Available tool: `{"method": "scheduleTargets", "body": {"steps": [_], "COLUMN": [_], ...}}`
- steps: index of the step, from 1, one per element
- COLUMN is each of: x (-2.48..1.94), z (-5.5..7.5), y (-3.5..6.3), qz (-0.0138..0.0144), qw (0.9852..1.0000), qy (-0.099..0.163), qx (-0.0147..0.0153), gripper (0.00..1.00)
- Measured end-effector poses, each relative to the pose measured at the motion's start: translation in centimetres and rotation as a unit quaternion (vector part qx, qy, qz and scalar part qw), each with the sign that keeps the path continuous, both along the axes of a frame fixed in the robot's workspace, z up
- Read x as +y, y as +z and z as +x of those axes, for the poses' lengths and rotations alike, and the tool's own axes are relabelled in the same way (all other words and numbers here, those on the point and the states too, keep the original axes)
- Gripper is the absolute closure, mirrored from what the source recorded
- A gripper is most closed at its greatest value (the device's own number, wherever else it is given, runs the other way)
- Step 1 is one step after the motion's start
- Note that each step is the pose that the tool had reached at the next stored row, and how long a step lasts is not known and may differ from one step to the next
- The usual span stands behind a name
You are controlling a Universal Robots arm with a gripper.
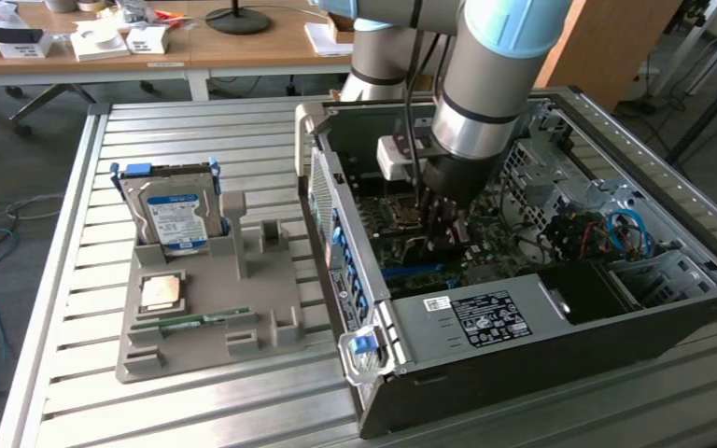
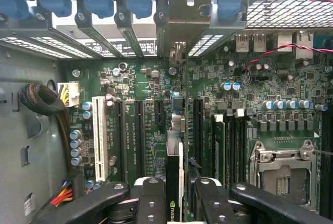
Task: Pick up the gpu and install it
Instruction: 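Insert the gpu into the slot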
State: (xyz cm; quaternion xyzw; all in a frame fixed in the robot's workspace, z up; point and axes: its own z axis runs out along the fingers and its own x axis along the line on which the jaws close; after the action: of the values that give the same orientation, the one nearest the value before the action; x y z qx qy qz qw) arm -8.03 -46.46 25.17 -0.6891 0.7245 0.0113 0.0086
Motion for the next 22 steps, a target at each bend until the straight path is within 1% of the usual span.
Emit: {"method": "scheduleTargets", "body": {"steps": [8,14,18,22], "x": [0.00,0.00,0.00,0.00], "z": [0.00,0.00,0.00,0.00], "y": [-0.08,0.22,0.23,0.23], "qz": [0.0001,0.0001,0.0001,0.0000], "qw": [1.0000,1.0000,1.0000,0.9999], "qy": [0.000,0.000,0.000,0.010], "qx": [0.0000,0.0000,0.0000,0.0000], "gripper": [0.74,0.74,0.74,0.74]}}
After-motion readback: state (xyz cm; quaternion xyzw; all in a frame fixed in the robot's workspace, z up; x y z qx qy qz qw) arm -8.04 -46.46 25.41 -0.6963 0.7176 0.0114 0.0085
